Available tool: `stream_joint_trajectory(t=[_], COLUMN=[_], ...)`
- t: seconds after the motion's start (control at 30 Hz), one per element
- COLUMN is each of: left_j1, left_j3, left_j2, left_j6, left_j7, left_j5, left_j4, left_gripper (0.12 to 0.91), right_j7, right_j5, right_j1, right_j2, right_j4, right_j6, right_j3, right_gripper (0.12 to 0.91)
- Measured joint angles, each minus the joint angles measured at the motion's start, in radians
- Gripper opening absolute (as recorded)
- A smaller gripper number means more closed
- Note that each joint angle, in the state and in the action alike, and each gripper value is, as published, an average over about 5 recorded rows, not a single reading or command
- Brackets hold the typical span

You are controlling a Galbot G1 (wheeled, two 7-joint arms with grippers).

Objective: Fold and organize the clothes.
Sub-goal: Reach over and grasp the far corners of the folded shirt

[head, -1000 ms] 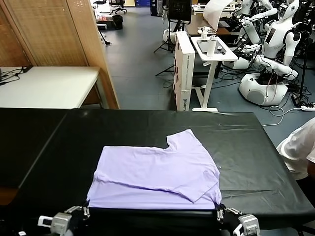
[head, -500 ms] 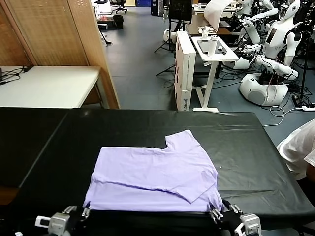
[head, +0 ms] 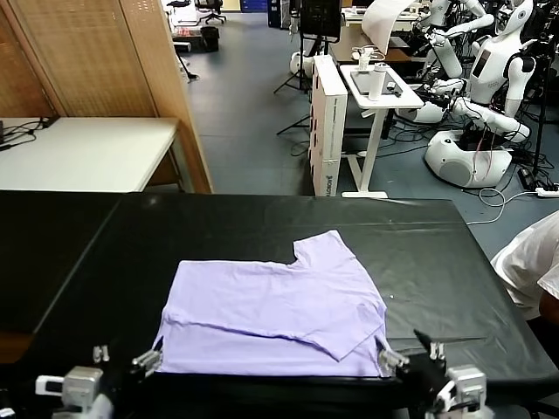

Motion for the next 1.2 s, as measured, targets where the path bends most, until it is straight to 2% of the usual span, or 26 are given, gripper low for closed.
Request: stream_joint_trajectory(t=[0.13,0.23,0.33,0.43,0.57,0.67,0.77,0.9,1.2], left_j1=[-0.06,-0.104,-0.147,-0.192,-0.251,-0.29,-0.326,-0.366,-0.427], left_j3=[0.012,0.024,0.039,0.056,0.083,0.109,0.134,0.162,0.191], left_j2=[0.015,0.03,0.048,0.067,0.09,0.099,0.1,0.101,0.105], left_j6=[-0.081,-0.145,-0.196,-0.227,-0.238,-0.244,-0.253,-0.269,-0.271], left_j7=[-0.013,-0.016,-0.028,-0.035,-0.035,-0.033,-0.032,-0.032,-0.051], left_j5=[-0.04,-0.051,-0.049,-0.04,-0.024,-0.002,0.004,0.012,0.027], left_j4=[0.05,0.096,0.148,0.206,0.283,0.34,0.392,0.451,0.536], left_gripper=[0.907,0.907,0.907,0.907,0.907,0.907,0.907,0.907,0.907], right_j7=[0.013,-0.008,-0.058,-0.121,-0.202,-0.232,-0.232,-0.211,-0.198], right_j5=[0.102,0.121,0.082,0.021,-0.087,-0.173,-0.25,-0.308,-0.339], right_j1=[0.107,0.194,0.275,0.347,0.436,0.5,0.563,0.637,0.738], right_j2=[-0.014,-0.022,-0.029,-0.031,-0.033,-0.034,-0.028,-0.013,0.031], right_j4=[-0.075,-0.147,-0.224,-0.299,-0.397,-0.469,-0.535,-0.605,-0.707], right_j6=[0.02,0.06,0.099,0.122,0.147,0.156,0.155,0.142,0.135], right_j3=[-0.019,-0.042,-0.077,-0.125,-0.201,-0.258,-0.309,-0.366,-0.442], right_gripper=[0.907,0.907,0.907,0.907,0.907,0.907,0.907,0.907,0.907])
